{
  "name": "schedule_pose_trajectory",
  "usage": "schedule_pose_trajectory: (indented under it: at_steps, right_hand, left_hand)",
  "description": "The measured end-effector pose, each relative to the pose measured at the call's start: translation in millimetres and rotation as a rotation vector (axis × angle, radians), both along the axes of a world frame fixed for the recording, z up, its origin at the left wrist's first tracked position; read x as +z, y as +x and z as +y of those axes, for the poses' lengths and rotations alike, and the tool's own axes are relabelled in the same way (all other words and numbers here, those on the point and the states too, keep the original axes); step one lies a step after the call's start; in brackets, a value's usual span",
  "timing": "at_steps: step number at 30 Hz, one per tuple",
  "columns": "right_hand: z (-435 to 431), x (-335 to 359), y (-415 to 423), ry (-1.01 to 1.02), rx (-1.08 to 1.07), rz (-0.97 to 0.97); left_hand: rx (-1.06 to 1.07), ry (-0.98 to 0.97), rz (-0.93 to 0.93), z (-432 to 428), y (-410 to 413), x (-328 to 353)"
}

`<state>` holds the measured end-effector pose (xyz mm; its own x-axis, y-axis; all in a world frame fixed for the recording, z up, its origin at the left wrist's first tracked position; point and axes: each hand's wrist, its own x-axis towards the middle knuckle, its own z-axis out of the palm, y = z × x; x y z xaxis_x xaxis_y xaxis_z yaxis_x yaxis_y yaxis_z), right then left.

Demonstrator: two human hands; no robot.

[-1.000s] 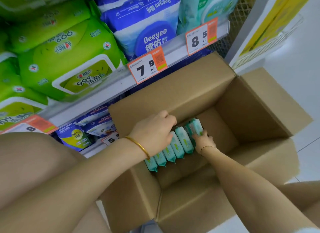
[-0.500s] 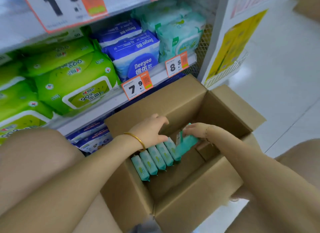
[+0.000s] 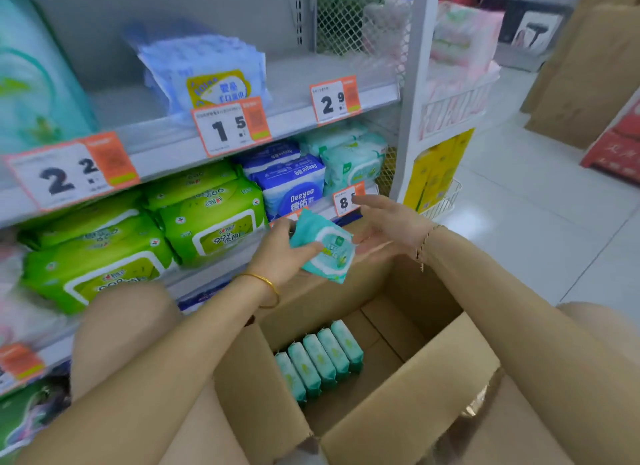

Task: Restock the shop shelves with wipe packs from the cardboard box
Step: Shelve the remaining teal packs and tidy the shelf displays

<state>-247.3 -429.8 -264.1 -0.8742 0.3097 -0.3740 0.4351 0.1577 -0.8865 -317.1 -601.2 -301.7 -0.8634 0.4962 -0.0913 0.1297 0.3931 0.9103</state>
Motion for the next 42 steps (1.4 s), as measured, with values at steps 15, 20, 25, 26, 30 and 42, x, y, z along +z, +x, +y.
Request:
schedule_pose_trajectory:
  at_steps: [15,20,25,26,30,42]
  right_hand:
    - [41.8,70.5,-71.1,-0.078,0.028,0.384]
    - [66.8,108.3,-117.1,0.088,-0.036,0.623]
    - [87.0,131.3,-176.9,0.403,-0.158,0.705]
    - [89.3,129.9,-187.0,0.454,-0.161,0.694]
    - [95.2,113.8,-211.7,0.544,-0.168,0.551]
    - [104.2,97.1,-210.3,0.713,-0.148,0.445]
  left_hand:
    - [-0.015,0.380,-0.053,26.9,-73.6,118.2]
    - [0.092,0.198,0.399,63.8,-114.8,155.8]
    - [0.233,0.078,0.557,107.5,-155.1,180.3]
    - [0.249,0.048,0.553,113.4,-160.9,179.5]
    - [0.280,-0.106,0.514,126.4,-177.6,163.8]
    - [0.205,-0.266,0.511,127.1,-172.1,153.7]
